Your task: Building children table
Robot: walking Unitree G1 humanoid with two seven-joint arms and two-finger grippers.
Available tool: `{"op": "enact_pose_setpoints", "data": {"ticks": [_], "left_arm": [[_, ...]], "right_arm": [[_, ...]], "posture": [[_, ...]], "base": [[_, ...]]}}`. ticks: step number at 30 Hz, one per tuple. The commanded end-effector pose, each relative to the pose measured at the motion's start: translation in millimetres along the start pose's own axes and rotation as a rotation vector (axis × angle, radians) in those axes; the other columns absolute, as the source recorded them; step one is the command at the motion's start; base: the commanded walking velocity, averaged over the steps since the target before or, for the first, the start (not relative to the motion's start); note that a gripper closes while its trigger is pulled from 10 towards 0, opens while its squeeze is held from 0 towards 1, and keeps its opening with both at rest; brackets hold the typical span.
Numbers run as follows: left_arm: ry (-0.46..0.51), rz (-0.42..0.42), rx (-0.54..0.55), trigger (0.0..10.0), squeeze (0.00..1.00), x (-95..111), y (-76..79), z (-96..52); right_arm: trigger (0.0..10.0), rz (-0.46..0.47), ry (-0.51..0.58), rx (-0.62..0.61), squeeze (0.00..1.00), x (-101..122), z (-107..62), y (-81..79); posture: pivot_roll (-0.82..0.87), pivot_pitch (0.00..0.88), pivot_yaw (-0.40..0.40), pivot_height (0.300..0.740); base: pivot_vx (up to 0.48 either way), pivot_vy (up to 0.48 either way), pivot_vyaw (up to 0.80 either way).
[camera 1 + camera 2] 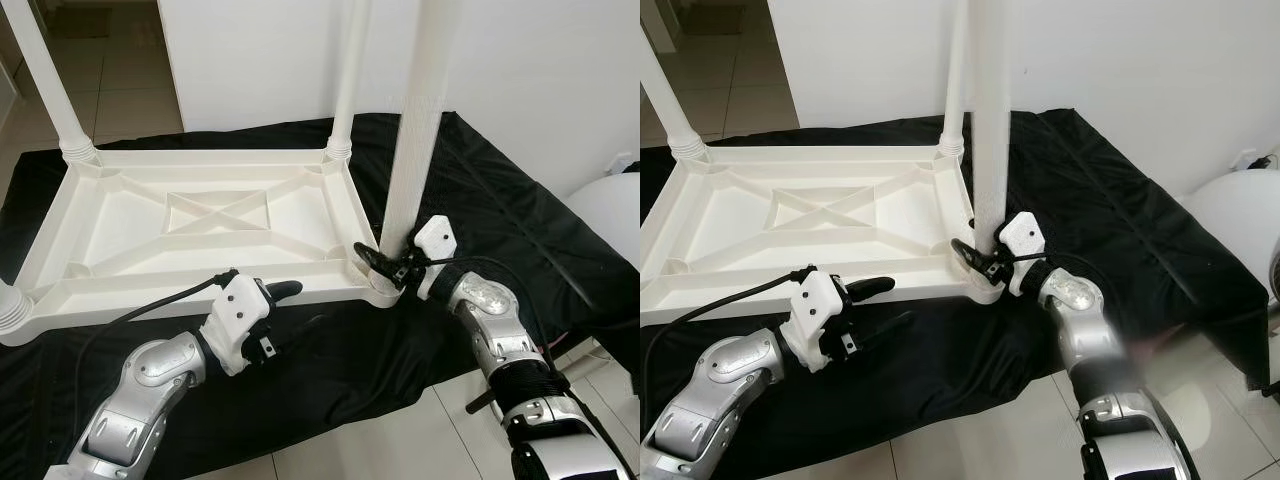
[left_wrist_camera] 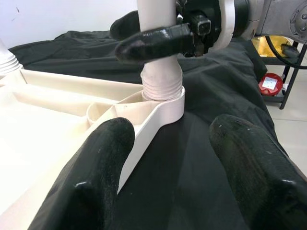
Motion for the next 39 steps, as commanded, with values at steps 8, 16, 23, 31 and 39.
{"op": "enact_pose_setpoints", "data": {"ticks": [8, 16, 23, 31, 39], "left_arm": [[-0.01, 0.003, 0.007, 10.0, 0.0, -1.9, -1.9, -1.9], [-0.012, 0.004, 0.007, 10.0, 0.0, -1.9, -2.2, -3.2], [-0.014, 0.006, 0.01, 10.0, 0.0, -1.8, -2.8, -3.8], [-0.014, 0.004, 0.013, 10.0, 0.0, -1.8, -3.2, -4.4], [-0.015, 0.004, 0.008, 10.0, 0.0, -1.9, -2.3, -4.2]], "right_arm": [[10.0, 0.277, -0.069, -0.068, 0.0, -28.5, -6.0, -2.8], [10.0, 0.281, -0.095, -0.072, 0.0, -33.1, -3.1, -6.3], [10.0, 0.247, -0.115, -0.091, 0.0, -32.9, 1.4, -8.7], [10.0, 0.217, -0.119, -0.192, 0.0, -24.9, 13.4, -10.1], [10.0, 0.213, -0.107, -0.24, 0.0, -22.7, 14.8, -15.0]], "posture": [[0.0, 0.07, -0.031, 0.74], [0.01, 0.068, -0.03, 0.74], [0.01, 0.07, -0.033, 0.74], [0.01, 0.071, -0.034, 0.74], [0.01, 0.072, -0.033, 0.74]], "base": [[0.0, 0.0, 0.0], [0.0, 0.0, 0.0], [0.0, 0.0, 0.0], [0.0, 0.0, 0.0], [0.0, 0.0, 0.0]]}}
Point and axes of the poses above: a point about 5 cm out from each wrist's last joint towards the gripper, its own z axis pointing out of the wrist towards the gripper, its own x axis along the axis of the wrist's last joint, y = z × x, the point moved 3 cm from there along z, pointing out of the wrist towards the gripper, and after that the axes turned 2 degrees about -z, right-handed, at the moved point
